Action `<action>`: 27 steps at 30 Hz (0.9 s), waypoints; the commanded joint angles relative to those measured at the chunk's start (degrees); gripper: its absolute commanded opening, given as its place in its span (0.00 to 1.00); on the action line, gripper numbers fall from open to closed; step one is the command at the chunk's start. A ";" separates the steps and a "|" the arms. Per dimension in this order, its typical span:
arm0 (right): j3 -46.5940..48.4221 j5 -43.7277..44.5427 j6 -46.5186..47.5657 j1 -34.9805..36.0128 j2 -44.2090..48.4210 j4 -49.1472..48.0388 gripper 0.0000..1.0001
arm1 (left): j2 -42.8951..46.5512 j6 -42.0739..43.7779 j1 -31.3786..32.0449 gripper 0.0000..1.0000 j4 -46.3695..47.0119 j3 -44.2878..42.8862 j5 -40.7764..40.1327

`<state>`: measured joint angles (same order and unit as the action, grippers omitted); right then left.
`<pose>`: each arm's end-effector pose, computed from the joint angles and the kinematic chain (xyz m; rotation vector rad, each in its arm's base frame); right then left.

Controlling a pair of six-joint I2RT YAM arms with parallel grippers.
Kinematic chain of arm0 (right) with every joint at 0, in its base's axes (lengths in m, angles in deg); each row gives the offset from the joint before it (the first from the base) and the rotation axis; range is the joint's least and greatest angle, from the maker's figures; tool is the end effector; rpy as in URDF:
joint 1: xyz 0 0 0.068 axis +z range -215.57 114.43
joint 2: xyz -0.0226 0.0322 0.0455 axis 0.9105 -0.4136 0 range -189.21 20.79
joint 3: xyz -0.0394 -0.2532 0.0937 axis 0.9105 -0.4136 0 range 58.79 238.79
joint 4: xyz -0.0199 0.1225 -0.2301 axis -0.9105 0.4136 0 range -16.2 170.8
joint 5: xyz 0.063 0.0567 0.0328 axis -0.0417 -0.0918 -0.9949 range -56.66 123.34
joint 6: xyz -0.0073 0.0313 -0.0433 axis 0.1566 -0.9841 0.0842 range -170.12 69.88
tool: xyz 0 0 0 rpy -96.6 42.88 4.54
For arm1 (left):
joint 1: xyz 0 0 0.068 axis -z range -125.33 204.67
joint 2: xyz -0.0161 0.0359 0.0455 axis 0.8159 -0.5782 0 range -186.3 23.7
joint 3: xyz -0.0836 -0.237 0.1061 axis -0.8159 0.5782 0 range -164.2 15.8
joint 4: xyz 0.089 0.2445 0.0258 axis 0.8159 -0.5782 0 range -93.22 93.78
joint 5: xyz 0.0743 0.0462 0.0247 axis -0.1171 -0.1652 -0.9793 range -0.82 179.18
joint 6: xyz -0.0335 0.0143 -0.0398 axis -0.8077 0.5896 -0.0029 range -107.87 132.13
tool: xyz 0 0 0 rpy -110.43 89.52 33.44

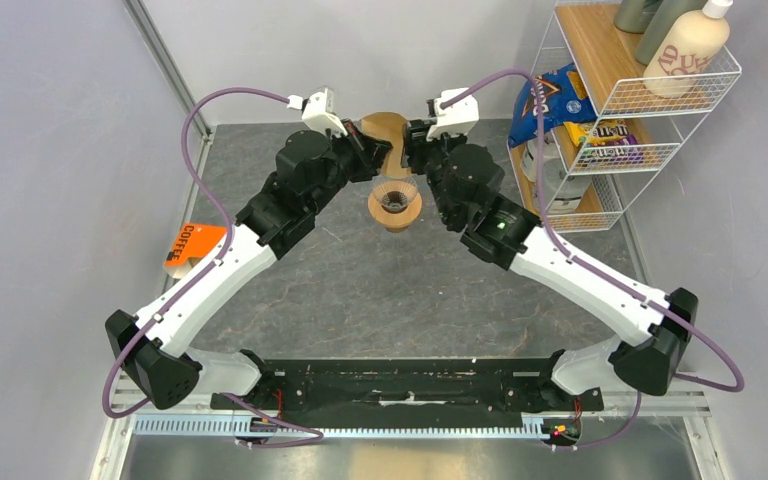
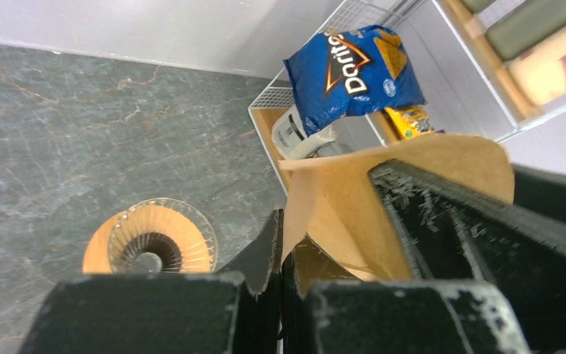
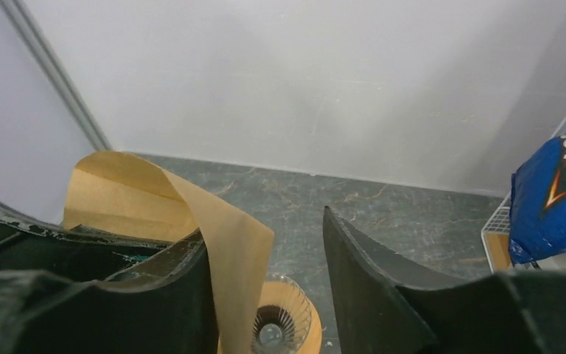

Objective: Place the coffee filter in the dripper

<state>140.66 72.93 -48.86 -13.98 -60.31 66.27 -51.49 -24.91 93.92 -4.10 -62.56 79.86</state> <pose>0.2189 0.2395 0.4522 -0.0976 1.4600 0.2242 0.2379 -0.1870 0.4332 -0.0961 1.7245 -0.8693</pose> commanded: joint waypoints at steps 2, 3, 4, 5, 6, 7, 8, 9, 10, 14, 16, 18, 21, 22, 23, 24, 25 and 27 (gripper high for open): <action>0.77 -12.24 -5.54 -4.33 5.61 12.19 0.58 | 1.79 10.24 -0.22 0.02 -1.83 -2.72 4.30; 1.20 -14.48 -5.57 -5.14 5.89 14.57 0.59 | 1.79 11.25 -0.22 0.02 -2.23 -3.01 5.44; 1.49 -17.35 -5.26 -5.68 6.16 16.64 0.61 | 1.74 12.06 -0.22 0.02 -3.07 -3.50 5.98; 1.71 -20.42 -4.80 -6.40 6.45 18.14 0.62 | 1.51 12.76 -0.22 0.02 -4.08 -3.95 6.37; 1.71 -23.18 -4.50 -7.08 6.74 19.54 0.62 | 1.19 13.34 -0.22 0.02 -5.01 -4.60 6.74; 1.99 -25.81 -4.04 -7.60 6.83 20.83 0.61 | 0.98 13.64 -0.22 0.02 -6.11 -5.04 7.01; 2.51 -26.67 -3.88 -7.81 6.70 22.42 0.59 | 0.61 13.97 -0.22 0.02 -6.82 -5.49 7.24; 3.06 -27.77 -3.90 -7.95 6.41 23.87 0.57 | 0.36 14.58 -0.22 0.02 -7.30 -5.84 7.72; 3.78 -28.25 -3.83 -8.07 6.12 25.00 0.54 | 0.25 14.83 -0.22 0.02 -7.86 -6.11 7.92; 5.12 -28.71 -3.82 -8.34 5.51 27.18 0.51 | 0.02 15.97 -0.22 0.02 -8.93 -6.60 8.30; 5.29 -28.16 -3.98 -8.58 5.39 27.51 0.47 | -0.01 16.44 -0.22 0.02 -9.36 -6.80 8.25; 5.41 -27.96 -4.08 -8.82 5.46 27.60 0.51 | -0.02 16.72 -0.20 0.02 -9.76 -6.91 7.93; 5.37 -28.25 -5.25 -9.24 5.57 27.34 0.63 | 0.27 15.23 -0.22 0.02 -9.27 -6.63 5.84; 5.13 -28.49 -5.93 -9.24 5.58 27.02 0.63 | 0.42 14.45 -0.22 0.02 -8.52 -6.28 4.84; 4.82 -28.17 -7.29 -9.24 5.55 26.66 0.63 | 0.59 13.20 -0.22 0.02 -7.96 -5.92 3.68; 4.38 -27.58 -9.13 -9.24 5.55 25.93 0.63 | 0.72 12.22 -0.21 0.02 -6.82 -5.66 3.08; 3.92 -27.14 -10.97 -9.23 5.55 24.89 0.64 | 0.71 10.86 -0.13 0.02 -5.93 -5.42 2.87; 2.15 -26.23 -14.44 -9.23 5.60 20.53 0.69 | 0.63 7.15 -0.13 0.02 -4.14 -5.03 1.93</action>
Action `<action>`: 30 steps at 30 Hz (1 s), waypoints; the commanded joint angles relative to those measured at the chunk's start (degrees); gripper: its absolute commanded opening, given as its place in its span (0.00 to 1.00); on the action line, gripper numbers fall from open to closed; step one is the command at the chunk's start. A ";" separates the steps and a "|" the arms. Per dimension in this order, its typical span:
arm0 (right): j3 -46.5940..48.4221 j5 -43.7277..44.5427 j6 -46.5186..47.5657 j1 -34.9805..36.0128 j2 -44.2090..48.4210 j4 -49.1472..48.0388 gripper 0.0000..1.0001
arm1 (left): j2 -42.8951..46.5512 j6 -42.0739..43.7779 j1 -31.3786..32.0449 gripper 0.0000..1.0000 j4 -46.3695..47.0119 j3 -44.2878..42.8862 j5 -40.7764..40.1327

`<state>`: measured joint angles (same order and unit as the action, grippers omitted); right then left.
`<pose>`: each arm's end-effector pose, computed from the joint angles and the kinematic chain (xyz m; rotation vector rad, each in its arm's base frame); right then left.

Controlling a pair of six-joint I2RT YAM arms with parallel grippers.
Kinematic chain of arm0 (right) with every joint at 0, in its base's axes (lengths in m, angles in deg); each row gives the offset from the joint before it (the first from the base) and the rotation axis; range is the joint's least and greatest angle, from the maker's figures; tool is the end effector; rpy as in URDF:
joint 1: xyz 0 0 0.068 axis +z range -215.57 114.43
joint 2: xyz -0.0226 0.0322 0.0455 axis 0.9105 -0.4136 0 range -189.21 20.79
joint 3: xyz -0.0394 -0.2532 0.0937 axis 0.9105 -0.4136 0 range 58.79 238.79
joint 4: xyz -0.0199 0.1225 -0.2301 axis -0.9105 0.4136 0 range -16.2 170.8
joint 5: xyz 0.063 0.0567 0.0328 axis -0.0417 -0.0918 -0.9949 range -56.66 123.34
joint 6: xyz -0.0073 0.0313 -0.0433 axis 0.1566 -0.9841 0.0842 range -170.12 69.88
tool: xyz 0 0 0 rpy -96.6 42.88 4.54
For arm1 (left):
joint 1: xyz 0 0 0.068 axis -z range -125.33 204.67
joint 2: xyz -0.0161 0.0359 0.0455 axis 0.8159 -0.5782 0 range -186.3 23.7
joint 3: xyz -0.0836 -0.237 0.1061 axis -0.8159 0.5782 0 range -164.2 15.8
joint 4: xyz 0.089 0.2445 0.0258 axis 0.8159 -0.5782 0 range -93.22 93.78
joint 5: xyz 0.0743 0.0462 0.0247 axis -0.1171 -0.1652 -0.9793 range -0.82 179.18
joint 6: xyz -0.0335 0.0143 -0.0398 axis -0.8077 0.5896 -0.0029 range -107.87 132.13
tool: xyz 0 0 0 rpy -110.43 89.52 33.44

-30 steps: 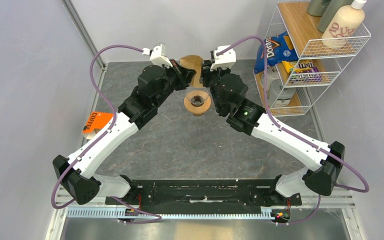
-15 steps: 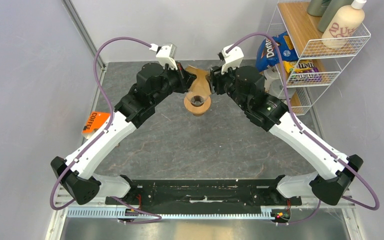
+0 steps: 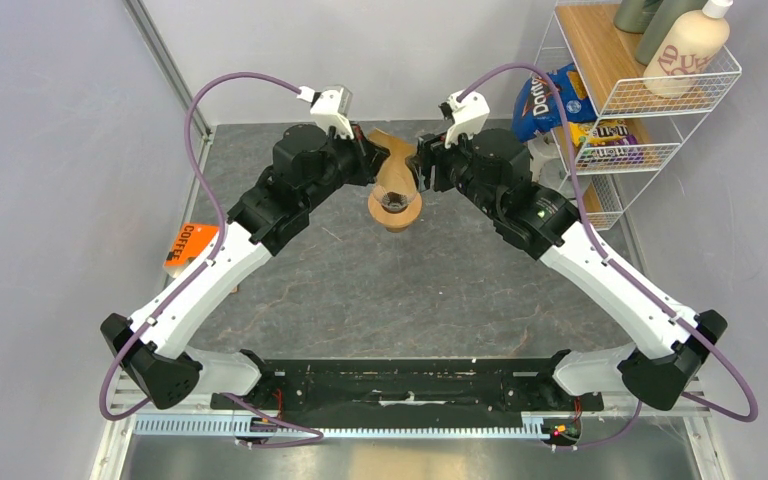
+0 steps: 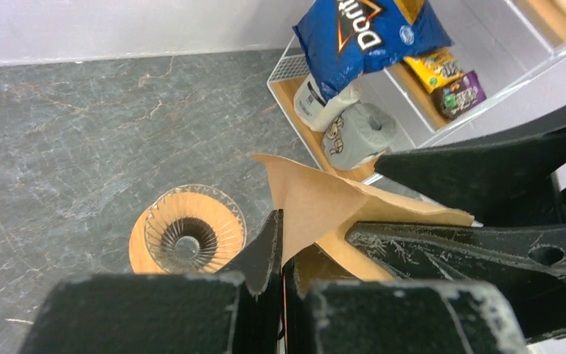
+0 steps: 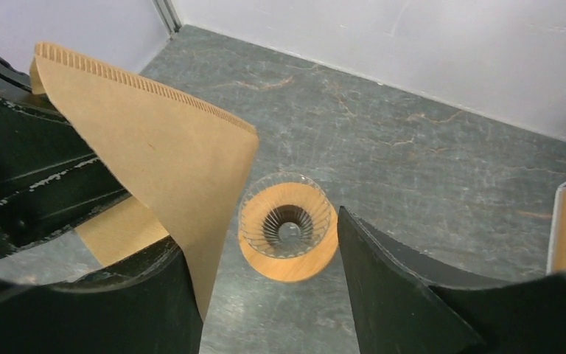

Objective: Place the coffee filter in the dripper

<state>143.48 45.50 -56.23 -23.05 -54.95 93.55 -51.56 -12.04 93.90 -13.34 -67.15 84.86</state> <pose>0.2221 0.1934 0.4463 -0.4044 1.7283 0.4306 0.2306 -0.1849 0.4431 0.1781 1.7853 -0.7411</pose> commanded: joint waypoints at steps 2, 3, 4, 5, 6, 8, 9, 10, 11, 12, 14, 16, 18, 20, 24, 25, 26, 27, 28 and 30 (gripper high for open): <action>-1.84 1.44 -10.05 -0.16 -0.20 -10.83 0.72 | 0.56 -8.61 -0.11 0.02 7.15 -0.02 -3.84; -1.68 0.96 -10.69 -0.16 -0.63 -11.90 0.72 | 0.34 -9.82 -0.15 0.02 7.86 -0.01 -4.67; -1.11 0.77 -11.49 -0.16 -1.17 -12.30 0.72 | 0.11 -10.72 -0.11 0.02 8.25 -0.14 -5.39; -0.62 1.15 -12.22 -0.16 -1.70 -12.49 0.71 | -0.17 -11.63 -0.11 0.02 8.70 -0.40 -5.98; -0.34 1.56 -12.66 -0.16 -2.05 -12.60 0.71 | -0.25 -12.54 -0.11 0.02 9.09 -0.49 -6.61; -0.06 3.01 -13.17 -0.16 -2.62 -12.87 0.72 | 0.00 -14.35 -0.09 0.02 9.98 -0.13 -8.23; 0.04 4.24 -13.34 -0.09 -2.74 -13.09 0.73 | 0.18 -15.73 -0.15 0.02 10.60 0.35 -9.00; -0.12 5.62 -13.65 -0.03 -2.83 -13.72 0.73 | 0.39 -16.92 -0.19 0.02 10.76 0.55 -9.59; -0.22 6.47 -13.73 0.00 -2.99 -14.46 0.73 | 0.50 -18.45 -0.20 0.02 10.88 0.82 -9.93; -0.29 7.49 -13.59 0.15 -3.22 -15.31 0.73 | 0.51 -19.85 -0.20 0.02 11.00 0.98 -10.18; -0.23 9.03 -13.35 0.28 -3.74 -16.75 0.70 | 0.61 -22.73 -0.29 0.02 11.48 1.59 -10.23; -0.05 9.42 -13.35 0.28 -4.20 -17.86 0.66 | 0.39 -25.66 -0.46 0.02 11.69 1.82 -10.37; -0.04 8.82 -13.40 0.32 -4.30 -19.04 0.56 | 0.16 -27.31 -0.55 0.02 11.94 1.84 -10.05; -0.13 8.02 -13.16 0.31 -4.36 -19.31 0.44 | -0.13 -27.86 -0.55 0.02 11.81 1.53 -9.65; -0.22 7.47 -11.69 0.29 -4.11 -21.66 0.15 | -0.70 -26.11 -0.53 0.04 11.23 1.28 -9.28; -0.22 7.33 -11.08 0.38 -4.02 -21.75 0.04 | -0.92 -24.70 -0.53 0.07 10.92 0.93 -8.76; -0.27 6.97 -10.36 0.29 -3.90 -21.77 0.00 | -1.19 -22.92 -0.51 0.15 10.44 0.51 -7.58; -0.16 6.69 -9.51 0.28 -3.74 -21.65 0.00 | -1.43 -20.81 -0.55 0.22 9.77 0.00 -6.28; -0.01 6.35 -8.69 0.28 -3.68 -21.37 0.00 | -1.81 -17.43 -0.55 0.30 7.92 -1.04 -5.10; 0.93 6.14 -5.87 0.37 -3.58 -19.93 0.00 | -2.03 -11.41 -0.55 0.44 1.91 -3.79 -5.80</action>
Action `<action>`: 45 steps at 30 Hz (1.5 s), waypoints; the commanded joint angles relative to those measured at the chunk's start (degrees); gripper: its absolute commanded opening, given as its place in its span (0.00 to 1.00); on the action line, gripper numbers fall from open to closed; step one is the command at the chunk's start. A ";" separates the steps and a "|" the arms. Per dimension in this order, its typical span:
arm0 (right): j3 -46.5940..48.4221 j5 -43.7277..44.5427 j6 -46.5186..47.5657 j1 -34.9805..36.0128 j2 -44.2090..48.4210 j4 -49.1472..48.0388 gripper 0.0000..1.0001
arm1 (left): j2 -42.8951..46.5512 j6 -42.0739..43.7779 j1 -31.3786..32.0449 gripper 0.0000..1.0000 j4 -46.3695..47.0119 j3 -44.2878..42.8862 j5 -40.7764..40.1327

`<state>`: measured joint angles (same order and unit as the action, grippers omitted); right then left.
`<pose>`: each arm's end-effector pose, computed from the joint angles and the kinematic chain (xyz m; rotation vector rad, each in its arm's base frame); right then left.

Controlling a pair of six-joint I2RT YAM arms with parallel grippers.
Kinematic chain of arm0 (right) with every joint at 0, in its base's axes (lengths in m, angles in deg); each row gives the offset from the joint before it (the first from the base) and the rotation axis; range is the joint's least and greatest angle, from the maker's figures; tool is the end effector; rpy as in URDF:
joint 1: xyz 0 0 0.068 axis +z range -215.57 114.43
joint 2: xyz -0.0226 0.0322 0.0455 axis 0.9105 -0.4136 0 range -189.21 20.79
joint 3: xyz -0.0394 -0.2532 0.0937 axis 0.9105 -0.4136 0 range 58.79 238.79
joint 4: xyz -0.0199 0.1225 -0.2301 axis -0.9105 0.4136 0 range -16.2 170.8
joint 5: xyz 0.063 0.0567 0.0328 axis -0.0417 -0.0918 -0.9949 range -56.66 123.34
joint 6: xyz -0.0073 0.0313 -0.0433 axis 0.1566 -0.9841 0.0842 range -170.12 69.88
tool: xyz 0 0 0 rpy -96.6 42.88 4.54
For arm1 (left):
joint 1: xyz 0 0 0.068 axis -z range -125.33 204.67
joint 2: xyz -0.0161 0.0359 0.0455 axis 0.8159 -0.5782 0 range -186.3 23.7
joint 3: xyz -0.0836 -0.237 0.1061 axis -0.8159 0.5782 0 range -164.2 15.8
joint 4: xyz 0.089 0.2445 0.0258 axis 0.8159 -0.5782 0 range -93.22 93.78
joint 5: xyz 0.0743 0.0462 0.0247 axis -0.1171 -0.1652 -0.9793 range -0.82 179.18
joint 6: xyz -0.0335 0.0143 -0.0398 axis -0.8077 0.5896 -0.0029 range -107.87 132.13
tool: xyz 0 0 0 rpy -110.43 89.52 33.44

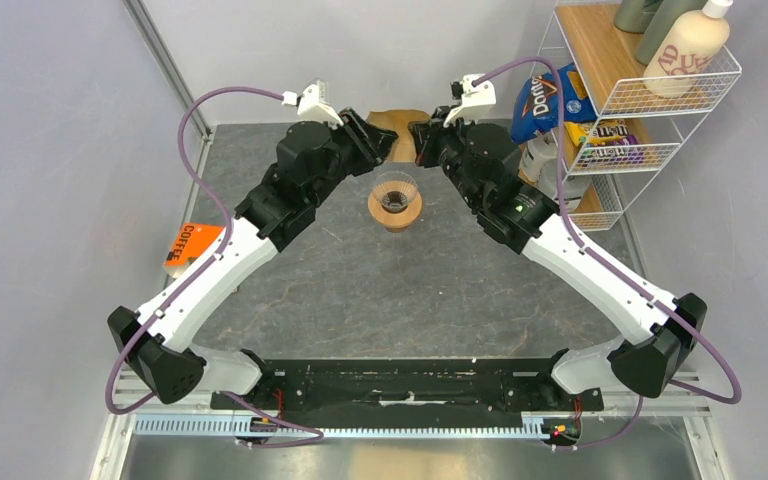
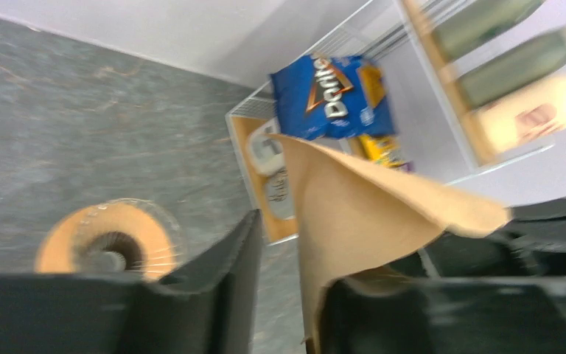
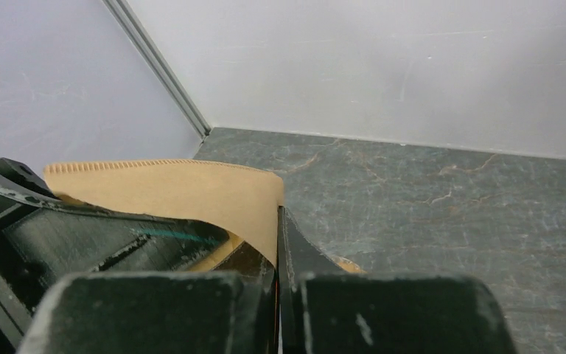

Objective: Place the coffee filter in the dripper

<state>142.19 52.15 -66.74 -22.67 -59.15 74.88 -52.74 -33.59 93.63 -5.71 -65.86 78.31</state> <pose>0.2440 0.2110 0.4525 -0.0909 1.5569 0.5742 0.2416 -0.1868 0.4441 -0.2544 1.7171 -0.9592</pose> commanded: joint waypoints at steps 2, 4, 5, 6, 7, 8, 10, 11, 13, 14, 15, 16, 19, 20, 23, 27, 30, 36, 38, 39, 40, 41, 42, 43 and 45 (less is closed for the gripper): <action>3.61 -0.03 7.33 0.00 0.74 3.66 0.00 | 0.54 17.13 -0.38 0.55 -8.24 -5.36 -0.45; 4.24 0.05 9.38 0.02 1.00 6.69 0.00 | 2.55 24.57 -0.46 0.63 -8.95 -4.77 -0.78; 4.51 -0.72 10.27 0.02 1.08 8.02 0.00 | 3.22 27.98 -0.65 0.67 -9.11 -4.48 -0.63; 4.69 -1.57 11.26 0.04 1.13 9.46 0.00 | 3.82 30.74 -0.79 0.69 -9.22 -4.40 0.95; 4.96 -2.36 12.01 0.14 1.15 10.65 0.00 | 4.14 34.16 -0.81 0.73 -9.29 -4.67 2.80; 5.39 -2.67 12.74 0.17 1.03 11.95 0.00 | 4.37 36.49 -0.77 0.77 -9.74 -5.10 4.39; 6.02 -3.16 14.53 0.58 0.69 13.80 0.00 | 3.96 40.58 -0.90 0.79 -11.41 -6.74 7.83; 6.30 -3.16 15.44 0.80 0.43 14.37 0.00 | 3.49 41.40 -0.96 0.79 -12.88 -7.66 8.40; 6.35 -3.90 16.10 1.01 0.50 14.67 0.00 | 2.73 41.75 -1.31 0.79 -15.07 -9.19 9.79; 6.26 -4.19 18.26 1.41 0.51 14.59 0.00 | 2.33 41.94 -1.34 0.79 -15.86 -9.98 10.16; 6.21 -4.04 18.83 1.62 0.44 14.67 0.00 | 1.95 41.13 -1.45 0.79 -16.60 -10.49 10.24; 6.32 -4.00 19.52 1.81 0.35 14.88 0.00 | 1.83 40.67 -1.66 0.79 -16.76 -10.73 11.74; 6.04 -2.93 21.85 2.79 0.08 15.17 0.00 | 1.15 39.10 -1.85 0.79 -17.97 -12.29 13.16; 6.00 -2.47 22.52 2.97 0.02 15.16 0.00 | 0.63 38.94 -1.85 0.79 -18.97 -13.05 13.54; 5.82 -2.16 22.95 3.16 0.08 14.60 0.00 | -1.33 38.07 -1.87 0.77 -21.48 -15.58 13.32; 5.63 -3.39 23.04 3.32 0.38 13.88 0.00 | -2.82 38.15 -1.87 0.73 -22.50 -16.65 12.72; 5.55 -3.51 23.22 3.37 0.52 13.68 0.00 | -3.64 38.07 -1.87 0.68 -23.13 -16.94 12.05; 5.85 -3.88 22.79 3.51 0.32 13.68 0.00 | -4.33 36.67 -1.87 0.44 -22.88 -16.64 13.48; 6.30 -3.78 22.35 3.51 -0.06 14.02 0.00 | -4.28 36.50 -1.79 0.36 -22.40 -16.23 15.40; 6.49 -3.76 22.13 3.56 -0.19 14.08 0.00 | -4.05 36.48 -1.78 0.33 -22.02 -15.79 16.12; 6.68 -3.56 21.95 3.53 -0.22 14.13 0.00 | -3.93 36.63 -1.77 0.31 -21.72 -15.37 16.64; 6.84 -3.39 21.83 3.56 -0.30 14.10 0.00 | -3.82 36.66 -1.74 0.28 -21.73 -15.11 16.72; 6.94 -3.29 21.60 3.51 -0.30 14.07 0.00 | -3.73 36.66 -1.78 0.24 -21.70 -14.83 16.64; 6.96 -3.20 21.38 3.51 -0.32 13.99 0.00 | -3.71 36.54 -1.78 0.17 -21.71 -14.52 16.40; 7.01 -2.87 20.70 3.51 -0.30 13.69 0.00 | -3.19 35.18 -1.78 0.02 -21.27 -13.61 15.22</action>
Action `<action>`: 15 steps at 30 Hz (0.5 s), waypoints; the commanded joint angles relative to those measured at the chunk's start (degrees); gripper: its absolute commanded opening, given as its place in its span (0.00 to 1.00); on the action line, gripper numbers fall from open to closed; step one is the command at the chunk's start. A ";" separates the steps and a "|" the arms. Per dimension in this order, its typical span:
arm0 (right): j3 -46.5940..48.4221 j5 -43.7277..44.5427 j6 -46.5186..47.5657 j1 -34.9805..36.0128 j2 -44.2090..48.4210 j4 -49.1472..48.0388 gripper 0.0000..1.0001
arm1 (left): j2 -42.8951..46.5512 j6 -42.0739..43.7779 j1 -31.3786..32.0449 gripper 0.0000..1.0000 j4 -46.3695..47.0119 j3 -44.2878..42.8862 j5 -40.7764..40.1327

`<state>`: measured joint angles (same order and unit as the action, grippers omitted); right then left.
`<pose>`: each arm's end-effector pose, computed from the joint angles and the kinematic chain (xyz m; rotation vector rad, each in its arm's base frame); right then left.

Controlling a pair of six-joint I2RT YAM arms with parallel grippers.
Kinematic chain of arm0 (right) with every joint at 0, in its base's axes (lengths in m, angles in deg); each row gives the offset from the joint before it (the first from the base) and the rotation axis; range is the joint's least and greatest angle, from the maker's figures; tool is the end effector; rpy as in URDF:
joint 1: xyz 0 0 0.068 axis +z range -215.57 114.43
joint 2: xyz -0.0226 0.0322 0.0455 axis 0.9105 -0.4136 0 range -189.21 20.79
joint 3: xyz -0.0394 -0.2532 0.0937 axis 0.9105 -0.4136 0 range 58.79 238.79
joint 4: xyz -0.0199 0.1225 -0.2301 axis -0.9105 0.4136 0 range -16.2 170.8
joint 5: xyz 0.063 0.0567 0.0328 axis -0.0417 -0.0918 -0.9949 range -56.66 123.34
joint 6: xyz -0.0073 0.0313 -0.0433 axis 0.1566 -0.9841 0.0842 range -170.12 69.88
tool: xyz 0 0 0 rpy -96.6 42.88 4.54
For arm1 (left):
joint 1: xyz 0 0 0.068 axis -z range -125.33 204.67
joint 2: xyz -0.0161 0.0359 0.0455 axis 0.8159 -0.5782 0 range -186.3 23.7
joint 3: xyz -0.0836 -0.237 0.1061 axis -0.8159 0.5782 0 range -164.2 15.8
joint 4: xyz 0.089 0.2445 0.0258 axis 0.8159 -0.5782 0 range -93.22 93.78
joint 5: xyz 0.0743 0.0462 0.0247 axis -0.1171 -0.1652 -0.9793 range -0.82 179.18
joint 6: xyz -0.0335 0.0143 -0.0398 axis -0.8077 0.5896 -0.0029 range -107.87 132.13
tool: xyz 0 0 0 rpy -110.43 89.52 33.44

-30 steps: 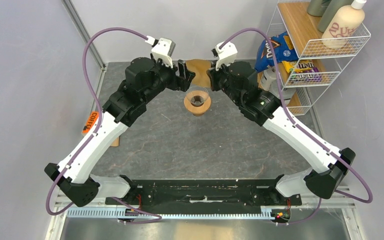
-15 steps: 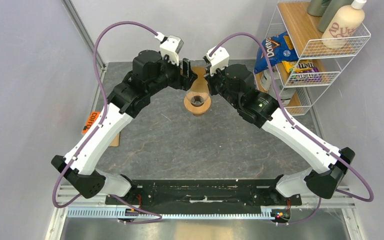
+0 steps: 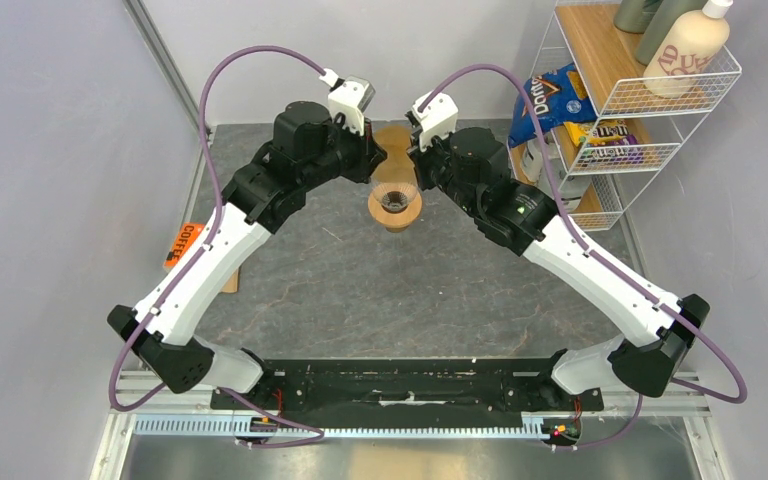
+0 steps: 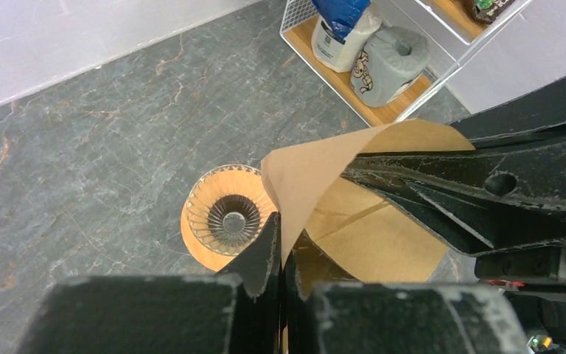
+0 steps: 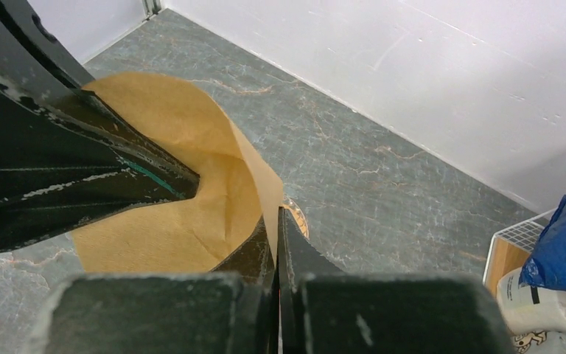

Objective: Place the coffee filter in the dripper

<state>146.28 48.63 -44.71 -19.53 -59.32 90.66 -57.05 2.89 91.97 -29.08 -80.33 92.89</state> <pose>0.2266 0.2214 0.4466 -0.5731 1.6421 0.2905 0.2391 -0.1851 0.4640 0.5101 1.8534 -0.6140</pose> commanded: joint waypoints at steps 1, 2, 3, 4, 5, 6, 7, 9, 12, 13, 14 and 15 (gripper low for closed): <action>2.94 1.13 -2.19 0.29 -0.17 -2.19 0.10 | 1.33 -2.45 -0.16 0.02 2.41 1.23 -0.28; 2.89 1.66 -3.14 0.27 -0.05 -2.27 0.21 | 1.53 -3.70 -0.32 0.02 2.72 1.61 -0.94; 2.79 2.12 -4.48 0.21 0.12 -2.50 0.28 | 1.85 -5.20 -0.50 0.02 3.36 2.05 -1.53; 2.46 2.57 -5.32 0.04 0.30 -2.72 0.36 | 2.14 -6.57 -0.58 0.02 3.90 2.50 -2.12; 1.96 3.17 -8.33 -0.21 0.67 -3.25 0.41 | 2.56 -8.55 -0.67 0.02 4.96 3.25 -2.78; 1.05 3.39 -10.12 -0.53 1.17 -4.35 0.44 | 2.81 -10.80 -0.90 0.02 6.09 4.00 -3.06; 0.26 3.42 -11.21 -0.64 1.62 -5.43 0.46 | 3.08 -12.60 -0.90 0.02 6.98 4.41 -3.41; -1.11 3.14 -12.62 -0.66 2.18 -7.50 0.52 | 3.57 -17.55 -0.89 0.02 9.70 5.94 -3.45; -1.14 3.40 -14.61 -0.63 2.04 -8.26 0.59 | 4.26 -23.42 -0.91 0.02 12.13 7.61 -5.06; -0.86 3.80 -15.06 -0.65 1.97 -7.92 0.61 | 4.27 -24.35 -0.91 0.02 12.19 7.60 -6.17; -0.58 4.19 -15.41 -0.60 1.92 -7.33 0.61 | 4.28 -25.19 -0.91 0.02 12.36 7.76 -7.46; -0.30 4.65 -15.96 -0.61 1.87 -6.71 0.62 | 4.47 -26.11 -0.88 0.02 12.98 8.07 -8.66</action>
<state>145.38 51.19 -56.60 -20.05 -59.00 86.68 -54.86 -14.24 91.21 -22.24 -72.92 89.24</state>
